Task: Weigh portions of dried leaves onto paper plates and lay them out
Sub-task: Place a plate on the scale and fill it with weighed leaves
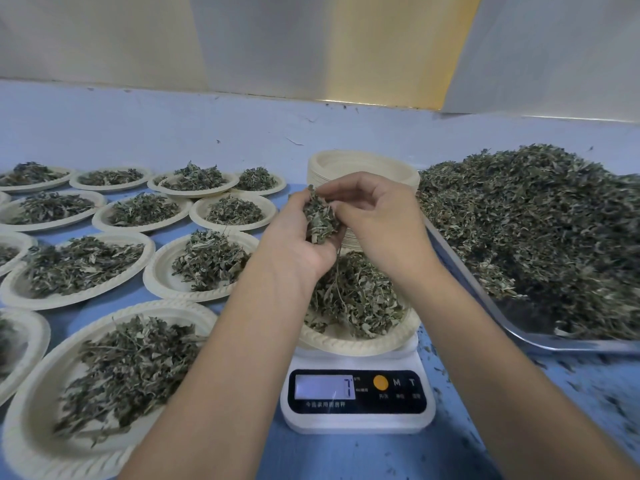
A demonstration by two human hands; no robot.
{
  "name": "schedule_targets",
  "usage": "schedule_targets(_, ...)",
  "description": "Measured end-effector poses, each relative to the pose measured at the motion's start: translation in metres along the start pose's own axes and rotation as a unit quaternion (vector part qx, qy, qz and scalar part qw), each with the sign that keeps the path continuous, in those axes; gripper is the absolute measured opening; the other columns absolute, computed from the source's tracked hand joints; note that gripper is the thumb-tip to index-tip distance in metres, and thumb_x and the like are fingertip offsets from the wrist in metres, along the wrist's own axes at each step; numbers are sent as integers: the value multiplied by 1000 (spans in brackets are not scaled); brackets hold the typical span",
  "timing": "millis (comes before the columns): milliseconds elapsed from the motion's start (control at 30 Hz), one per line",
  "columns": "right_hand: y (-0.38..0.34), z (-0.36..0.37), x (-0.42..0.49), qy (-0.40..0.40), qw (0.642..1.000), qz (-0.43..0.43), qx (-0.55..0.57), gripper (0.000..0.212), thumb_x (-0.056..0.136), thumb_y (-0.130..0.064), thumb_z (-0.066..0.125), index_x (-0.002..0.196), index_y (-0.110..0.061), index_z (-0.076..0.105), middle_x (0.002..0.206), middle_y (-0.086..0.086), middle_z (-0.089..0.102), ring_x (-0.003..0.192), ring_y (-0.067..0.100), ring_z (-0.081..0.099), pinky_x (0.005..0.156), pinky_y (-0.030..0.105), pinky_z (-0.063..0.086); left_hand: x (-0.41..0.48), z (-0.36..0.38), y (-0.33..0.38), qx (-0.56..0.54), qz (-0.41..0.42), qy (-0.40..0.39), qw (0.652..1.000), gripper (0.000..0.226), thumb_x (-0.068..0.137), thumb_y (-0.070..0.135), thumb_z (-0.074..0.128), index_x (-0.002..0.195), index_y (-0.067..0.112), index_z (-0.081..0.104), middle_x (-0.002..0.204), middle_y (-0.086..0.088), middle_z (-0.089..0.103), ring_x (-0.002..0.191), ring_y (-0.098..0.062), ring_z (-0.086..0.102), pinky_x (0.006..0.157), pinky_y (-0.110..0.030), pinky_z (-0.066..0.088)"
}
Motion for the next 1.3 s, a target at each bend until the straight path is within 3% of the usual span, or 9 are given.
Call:
schedule_targets(200,-5,-3,-1,12,998,-31,-51,28,83,1,62,83,-25,73,82,-14,72,82,-3,65,70,11,50,0,-1,-5,1,-17,4,1000,17,96,18,49,87,4,55,89,-11,62,84,-23,60,90,-34,49)
schedule_targets(467,19,-19,6,62,988,71,119,23,88,-5,57,94,-23,70,85,-6,68,85,9,67,83,20,50,-6,10,-11,-58,-45,-19,997,23,96,14,51,78,-1,52,74,-13,54,68,-21,55,77,-32,51)
schedule_targets(667,55,-27,1,135,925,208,289,17,92,-16,52,98,-16,68,106,7,68,105,21,63,94,36,50,-8,51,-44,-20,-70,-65,995,32,95,14,49,65,7,56,58,-6,60,59,-17,57,56,-24,52)
schedule_targets(800,66,-63,-5,207,885,214,357,15,90,-18,52,87,-13,65,85,4,66,79,18,65,76,30,54,-7,81,-86,-28,-111,-84,990,34,95,19,48,63,11,53,60,-2,54,59,-14,52,45,-18,48)
schedule_targets(967,91,-123,-23,279,888,232,282,23,90,-15,49,75,-15,66,71,-1,69,70,16,66,63,25,53,9,93,-143,63,-116,-73,989,22,98,29,45,84,16,55,81,1,57,65,-8,61,54,-20,51)
schedule_targets(1067,117,-149,-41,299,877,289,240,24,91,-21,49,70,-19,62,57,-5,62,53,10,58,41,16,42,19,89,-175,134,-132,-38,981,38,93,38,54,122,15,58,123,-3,59,112,-19,56,93,-35,47)
schedule_targets(1133,132,-165,-50,308,871,317,214,25,90,-25,48,70,-18,60,66,1,59,59,15,54,46,21,41,22,86,-188,213,-121,-21,969,50,90,46,55,133,19,51,137,-4,48,125,-25,46,103,-46,40)
schedule_targets(1233,149,-182,-59,329,850,340,230,26,92,-27,45,73,-17,59,70,4,58,62,19,54,53,27,39,21,87,-203,292,-103,-22,951,45,90,49,54,129,26,52,134,-2,48,120,-26,46,102,-49,40)
schedule_targets(1300,159,-184,-64,337,824,353,286,28,92,-26,44,69,-17,57,62,2,59,53,18,57,49,22,43,20,89,-210,279,-94,-34,955,22,89,42,59,107,31,64,124,-2,58,110,-24,55,98,-47,45)
Point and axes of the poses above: each hand's wrist, its own x-axis towards the middle knuckle, its own z-axis out of the palm, y = z × x, the point moved 10 cm from there along x, towards the middle knuckle
